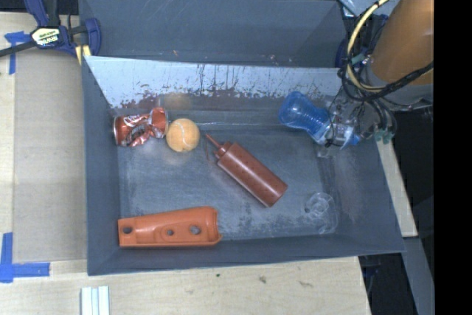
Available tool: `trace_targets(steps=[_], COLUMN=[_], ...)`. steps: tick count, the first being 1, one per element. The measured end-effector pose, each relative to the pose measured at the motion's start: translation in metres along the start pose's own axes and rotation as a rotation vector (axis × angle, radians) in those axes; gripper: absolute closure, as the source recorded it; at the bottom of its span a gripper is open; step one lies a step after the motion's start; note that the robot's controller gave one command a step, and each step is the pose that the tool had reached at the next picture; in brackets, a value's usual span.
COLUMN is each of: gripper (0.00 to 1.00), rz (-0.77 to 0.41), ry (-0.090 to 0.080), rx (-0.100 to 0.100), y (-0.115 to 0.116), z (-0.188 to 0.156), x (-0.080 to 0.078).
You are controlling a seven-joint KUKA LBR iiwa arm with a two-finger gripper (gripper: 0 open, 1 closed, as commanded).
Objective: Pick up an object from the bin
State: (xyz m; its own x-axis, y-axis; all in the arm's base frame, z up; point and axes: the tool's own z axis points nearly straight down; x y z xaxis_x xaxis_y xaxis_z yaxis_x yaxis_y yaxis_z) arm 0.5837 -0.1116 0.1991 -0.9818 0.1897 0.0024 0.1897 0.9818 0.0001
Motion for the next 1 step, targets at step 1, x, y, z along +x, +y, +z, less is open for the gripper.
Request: trace_targets(steps=[1], gripper=[1.0], rz=[0.006], ry=[-0.01], rx=[0.0], y=[-0.0009], z=[-0.0673], x=[-0.0007])
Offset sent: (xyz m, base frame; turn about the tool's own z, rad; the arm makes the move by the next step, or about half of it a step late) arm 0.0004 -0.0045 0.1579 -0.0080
